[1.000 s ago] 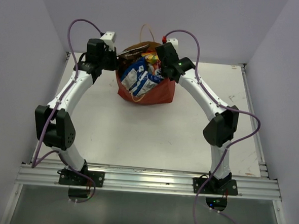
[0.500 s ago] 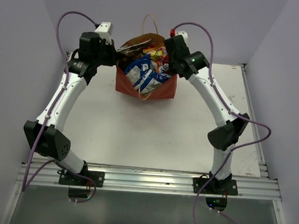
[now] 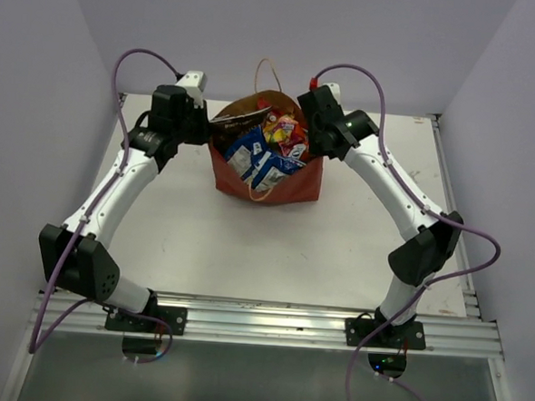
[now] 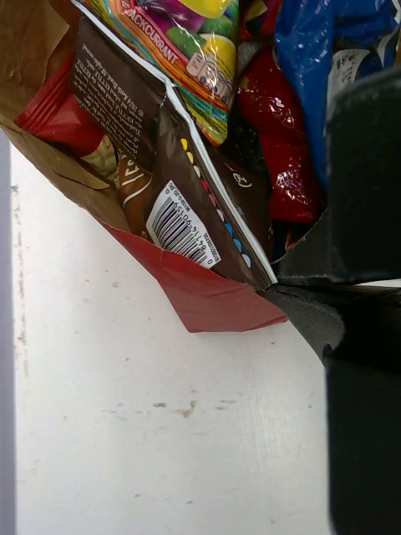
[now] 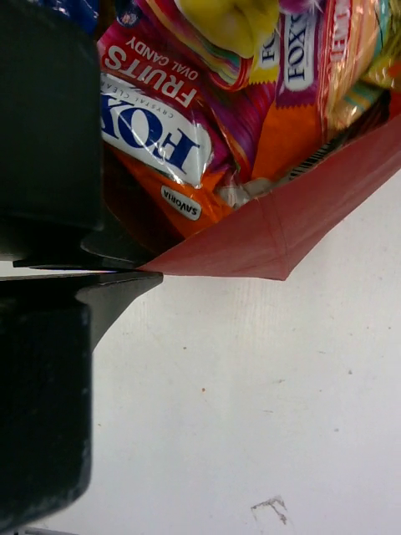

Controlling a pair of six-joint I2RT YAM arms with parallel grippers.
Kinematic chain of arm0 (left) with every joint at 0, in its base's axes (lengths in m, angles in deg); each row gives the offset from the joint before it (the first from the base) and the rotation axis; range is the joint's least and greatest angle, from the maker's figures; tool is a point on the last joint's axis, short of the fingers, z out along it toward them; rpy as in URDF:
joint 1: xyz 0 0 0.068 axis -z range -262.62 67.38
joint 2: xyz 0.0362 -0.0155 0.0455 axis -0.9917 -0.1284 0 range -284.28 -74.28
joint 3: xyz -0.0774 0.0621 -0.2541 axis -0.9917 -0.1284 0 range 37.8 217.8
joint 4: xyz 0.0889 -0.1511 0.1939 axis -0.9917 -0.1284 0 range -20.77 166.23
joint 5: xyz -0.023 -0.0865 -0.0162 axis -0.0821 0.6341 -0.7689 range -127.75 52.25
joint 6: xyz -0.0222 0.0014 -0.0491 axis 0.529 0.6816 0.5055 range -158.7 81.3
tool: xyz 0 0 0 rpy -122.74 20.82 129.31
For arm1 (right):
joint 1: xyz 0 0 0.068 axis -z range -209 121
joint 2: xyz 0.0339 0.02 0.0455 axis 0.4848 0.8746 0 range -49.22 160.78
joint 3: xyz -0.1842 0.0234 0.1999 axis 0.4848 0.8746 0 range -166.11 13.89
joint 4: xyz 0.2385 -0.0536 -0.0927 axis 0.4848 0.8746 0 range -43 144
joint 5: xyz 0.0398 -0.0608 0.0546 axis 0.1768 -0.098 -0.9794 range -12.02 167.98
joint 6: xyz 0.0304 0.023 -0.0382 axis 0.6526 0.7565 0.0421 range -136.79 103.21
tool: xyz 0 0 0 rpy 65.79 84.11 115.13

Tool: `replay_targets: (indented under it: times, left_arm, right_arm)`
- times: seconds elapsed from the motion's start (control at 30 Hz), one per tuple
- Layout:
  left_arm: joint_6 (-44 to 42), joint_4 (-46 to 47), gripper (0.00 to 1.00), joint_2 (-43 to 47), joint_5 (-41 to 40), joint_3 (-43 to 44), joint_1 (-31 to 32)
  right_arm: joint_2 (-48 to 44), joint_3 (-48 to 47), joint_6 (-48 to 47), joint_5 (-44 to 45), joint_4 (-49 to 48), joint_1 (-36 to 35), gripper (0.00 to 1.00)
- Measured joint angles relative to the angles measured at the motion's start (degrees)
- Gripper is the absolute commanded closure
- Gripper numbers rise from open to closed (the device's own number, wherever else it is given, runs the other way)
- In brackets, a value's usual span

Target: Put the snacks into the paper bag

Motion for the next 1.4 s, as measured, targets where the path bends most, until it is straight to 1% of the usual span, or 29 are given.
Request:
replay_targets:
  times: [0.2,0.23,0.3,0.37,0.43,0.57,0.7,0.77,0.97,1.1,1.13,1.17,1.2,1.23,1.27,1.33,1.4]
  left_arm:
    - [-0.3,-4.9,1.00,0.9,-2.9,10.3,2.8]
    - [-0.4,-4.9,1.00,1.5,-3.1,11.3,3.3]
    - [-0.4,-4.8,1.00,3.5,-3.2,12.0,4.2]
    - [-0.3,-4.9,1.00,5.5,-3.1,11.8,5.0]
    - [-0.2,-4.5,1.00,7.7,-3.1,9.8,5.4]
    - [0.6,-3.3,1.00,12.3,-3.4,-0.4,5.9]
    - [1.7,-4.3,1.00,13.2,-4.0,-9.7,6.4]
    - [2.0,-3.5,1.00,13.5,-4.8,-11.4,6.4]
    - [3.5,-2.9,1.00,17.5,-5.5,-13.4,7.0]
    - [4.2,-2.6,1.00,18.2,-5.8,-14.1,7.3]
    - [4.2,-2.5,0.98,18.2,-5.8,-14.1,7.4]
    - [4.2,-2.4,0.88,18.2,-5.9,-14.1,7.5]
    - [4.1,-2.4,0.82,18.2,-5.9,-14.1,7.6]
    - [4.2,-2.0,0.75,18.2,-6.0,-14.1,7.8]
    - [4.3,-1.6,0.65,18.2,-6.1,-13.7,8.0]
    - [4.4,-0.6,0.61,18.2,-6.4,-12.4,8.2]
    - [4.5,0.5,0.59,18.2,-6.7,-10.3,8.5]
  right_arm:
    - [0.4,-15.0,-0.2,0.6,7.4,-0.5,1.00]
    - [-0.1,-16.4,-0.3,1.3,7.6,-0.8,1.00]
    - [-2.1,-16.4,-0.4,2.0,8.0,-1.1,1.00]
    - [-5.4,-12.8,-0.4,2.8,7.3,-1.2,1.00]
    - [-8.6,-7.6,0.1,3.0,6.4,-1.2,1.00]
    - [-13.5,7.4,2.0,2.4,3.6,-1.6,1.00]
    - [-13.4,17.3,4.1,0.5,2.3,-1.9,1.00]
    - [-13.5,17.9,4.5,0.0,1.4,-2.0,1.00]
    - [-14.7,17.8,5.2,-0.1,0.9,-2.1,1.00]
    - [-14.7,17.8,5.2,0.0,0.9,-2.2,1.00]
    - [-14.7,17.8,5.2,0.0,0.9,-2.2,0.92]
    - [-14.7,17.8,5.3,0.0,0.9,-2.2,0.86]
    - [-14.7,17.7,5.4,0.0,0.9,-2.2,0.80]
    - [-14.7,17.6,5.4,0.1,0.8,-2.2,0.62]
    - [-14.8,17.4,5.4,0.2,0.6,-2.2,0.55]
    - [-15.1,16.9,4.5,0.3,0.0,-2.2,0.43]
    - [-15.9,16.5,3.6,0.3,-1.0,-2.2,0.40]
